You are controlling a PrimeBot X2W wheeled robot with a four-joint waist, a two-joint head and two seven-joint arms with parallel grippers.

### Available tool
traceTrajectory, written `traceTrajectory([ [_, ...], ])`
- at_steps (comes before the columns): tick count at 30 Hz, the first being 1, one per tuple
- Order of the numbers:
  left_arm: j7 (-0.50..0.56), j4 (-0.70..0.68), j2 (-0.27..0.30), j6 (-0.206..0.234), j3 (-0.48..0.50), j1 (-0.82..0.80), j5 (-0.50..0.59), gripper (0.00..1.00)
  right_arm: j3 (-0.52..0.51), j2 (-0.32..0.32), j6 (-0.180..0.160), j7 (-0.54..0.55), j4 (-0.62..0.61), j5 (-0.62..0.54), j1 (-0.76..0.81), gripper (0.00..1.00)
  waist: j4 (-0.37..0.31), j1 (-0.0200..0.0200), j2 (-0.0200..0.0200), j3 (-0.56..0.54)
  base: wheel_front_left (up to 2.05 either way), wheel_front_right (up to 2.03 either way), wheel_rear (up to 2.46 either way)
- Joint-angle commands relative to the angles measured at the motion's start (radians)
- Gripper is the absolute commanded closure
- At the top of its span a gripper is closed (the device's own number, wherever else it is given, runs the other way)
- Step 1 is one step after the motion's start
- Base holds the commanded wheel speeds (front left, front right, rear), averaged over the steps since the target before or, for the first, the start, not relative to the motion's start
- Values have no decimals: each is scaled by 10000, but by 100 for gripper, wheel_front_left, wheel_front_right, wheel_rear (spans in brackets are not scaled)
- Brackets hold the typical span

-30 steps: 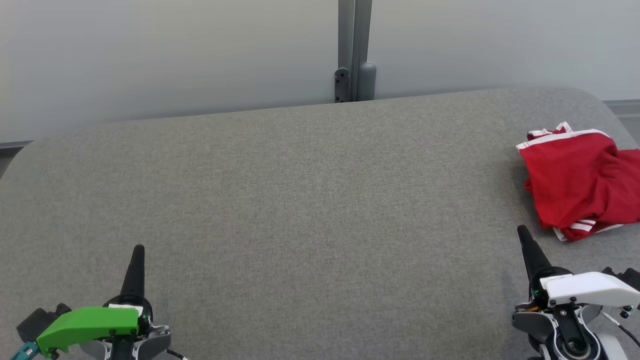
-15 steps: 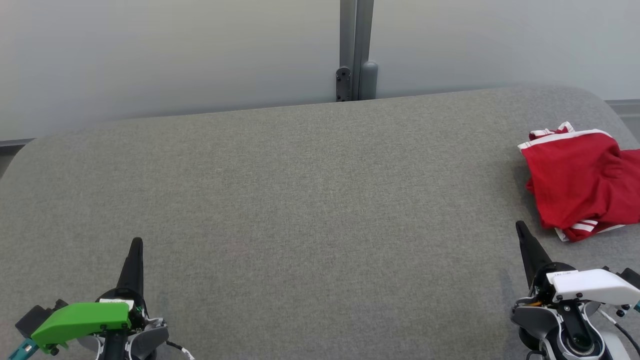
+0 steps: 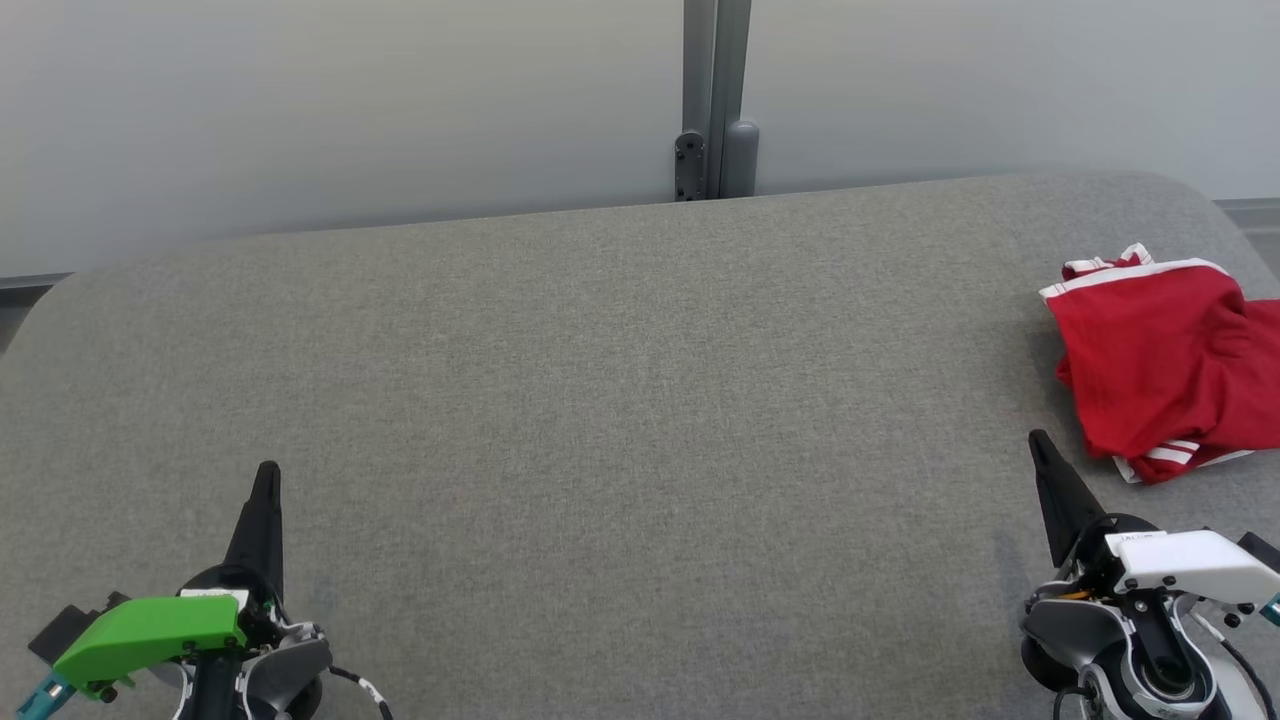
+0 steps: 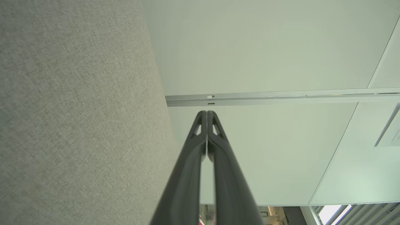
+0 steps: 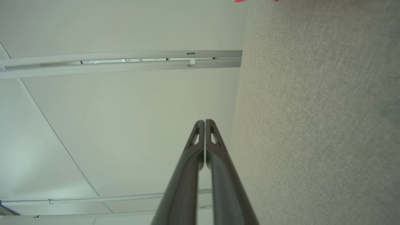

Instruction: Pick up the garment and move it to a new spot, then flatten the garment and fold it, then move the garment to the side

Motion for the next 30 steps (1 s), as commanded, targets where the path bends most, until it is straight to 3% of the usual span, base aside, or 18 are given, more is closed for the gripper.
traceTrajectory([
  [1, 47, -24, 68, -60, 42, -175, -135, 100, -23, -50, 4, 51, 24, 168, -78, 100, 4, 0, -1, 3, 0, 0, 0],
  [30, 46, -26, 67, -54, 40, -167, -129, 100, -21, -51, 4, 48, 22, 170, -75, 100, 4, 0, -1, 3, 0, 0, 0],
])
